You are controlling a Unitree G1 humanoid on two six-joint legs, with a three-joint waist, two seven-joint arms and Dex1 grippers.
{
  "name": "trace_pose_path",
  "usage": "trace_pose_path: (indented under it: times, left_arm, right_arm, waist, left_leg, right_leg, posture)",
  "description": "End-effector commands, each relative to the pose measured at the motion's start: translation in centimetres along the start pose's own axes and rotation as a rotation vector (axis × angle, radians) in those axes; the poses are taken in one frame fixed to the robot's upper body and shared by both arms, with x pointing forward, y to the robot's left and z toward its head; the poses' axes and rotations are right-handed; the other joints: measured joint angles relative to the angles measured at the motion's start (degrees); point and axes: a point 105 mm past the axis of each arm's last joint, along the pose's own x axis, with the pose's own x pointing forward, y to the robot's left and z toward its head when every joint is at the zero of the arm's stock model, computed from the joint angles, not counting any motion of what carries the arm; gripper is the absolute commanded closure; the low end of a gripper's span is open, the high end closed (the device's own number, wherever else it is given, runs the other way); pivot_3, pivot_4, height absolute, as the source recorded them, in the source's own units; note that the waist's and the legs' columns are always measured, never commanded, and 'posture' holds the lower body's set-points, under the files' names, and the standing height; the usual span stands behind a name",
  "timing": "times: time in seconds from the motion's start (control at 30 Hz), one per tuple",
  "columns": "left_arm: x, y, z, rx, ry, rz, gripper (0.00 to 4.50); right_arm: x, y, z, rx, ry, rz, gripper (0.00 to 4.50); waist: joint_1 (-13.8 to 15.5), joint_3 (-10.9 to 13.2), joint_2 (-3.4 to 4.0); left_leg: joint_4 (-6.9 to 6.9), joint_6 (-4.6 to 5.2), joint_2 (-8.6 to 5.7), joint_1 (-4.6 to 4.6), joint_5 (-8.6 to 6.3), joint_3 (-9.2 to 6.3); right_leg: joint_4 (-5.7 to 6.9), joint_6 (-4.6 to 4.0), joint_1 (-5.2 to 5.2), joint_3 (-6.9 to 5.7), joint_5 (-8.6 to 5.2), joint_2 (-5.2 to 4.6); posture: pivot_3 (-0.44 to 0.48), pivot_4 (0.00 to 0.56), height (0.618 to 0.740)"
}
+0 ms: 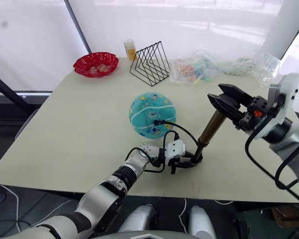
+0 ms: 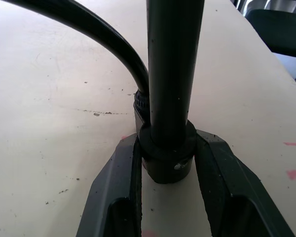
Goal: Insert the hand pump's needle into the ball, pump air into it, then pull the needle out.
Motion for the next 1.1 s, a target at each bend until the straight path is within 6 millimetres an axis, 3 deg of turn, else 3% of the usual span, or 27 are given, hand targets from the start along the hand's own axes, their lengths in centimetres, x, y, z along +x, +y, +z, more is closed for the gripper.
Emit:
trace_pose_path:
  times: [0.03,0.2,0.43,0.57,0.67,0.73,1.1]
  left_arm:
    - [0.0,-2.9,-4.0,-0.093,0.14,-0.097,3.46]
    - [0.0,-2.8,-4.0,-0.092,0.142,-0.097,3.46]
    - [0.2,-2.8,-3.9,-0.088,0.138,-0.099,3.46]
    - [0.2,-2.8,-3.8,-0.088,0.138,-0.099,3.46]
    - [0.2,-2.9,-3.9,-0.089,0.139,-0.098,3.46]
    - [0.1,-2.9,-4.0,-0.089,0.141,-0.099,3.46]
    - [0.2,-2.9,-4.0,-0.086,0.146,-0.105,3.46]
  right_arm:
    - [-0.3,1.7,-6.8,0.166,0.19,0.046,2.85]
    - [-0.5,2.4,-8.8,0.204,0.225,0.054,2.85]
    - [-1.4,2.8,-13.7,0.371,0.321,0.002,2.85]
    - [-1.7,2.9,-15.0,0.349,0.368,0.004,2.85]
    - [-1.3,2.5,-14.2,0.321,0.338,0.004,2.85]
    - [-0.8,1.9,-12.6,0.259,0.288,0.006,2.85]
    - [1.0,-0.5,-0.6,-0.094,0.044,0.065,2.85]
  waist:
    - [-0.1,-0.4,-0.19]
    - [-0.2,-0.7,-0.23]
    - [-0.1,-0.8,-0.36]
    - [0.0,-0.8,-0.31]
    - [0.1,-0.8,-0.23]
    - [0.1,-0.7,-0.19]
    - [0.2,0.4,0.63]
  left_leg:
    - [-0.01,0.0,0.06,0.05,0.0,-0.01]
    - [-0.03,-0.01,0.08,0.09,0.0,-0.01]
    - [-0.09,-0.01,0.06,0.08,0.0,-0.04]
    - [-0.09,-0.01,0.06,0.08,0.0,-0.06]
    - [-0.09,-0.01,0.04,0.08,0.0,-0.06]
    - [-0.09,-0.01,0.04,0.06,0.0,-0.08]
    - [0.02,-0.01,-0.15,-0.24,0.01,-0.03]
  right_leg:
    - [0.01,-0.02,0.03,-0.02,-0.01,0.04]
    - [0.05,-0.28,0.03,-0.02,0.09,0.07]
    - [0.04,-0.32,0.02,-0.04,0.07,0.06]
    - [0.04,-0.33,0.02,-0.07,0.06,0.06]
    - [0.04,-0.32,0.02,-0.07,0.05,0.05]
    - [0.04,-0.32,0.02,-0.1,0.05,0.05]
    - [0.04,-0.26,-0.16,-0.04,0.08,-0.09]
  posture:
    - [0.0,0.15,0.74]
    - [0.0,0.15,0.74]
    - [0.0,0.15,0.74]
    - [0.0,0.15,0.74]
    - [0.0,0.15,0.74]
    - [0.0,0.15,0.74]
    - [0.0,0.15,0.74]
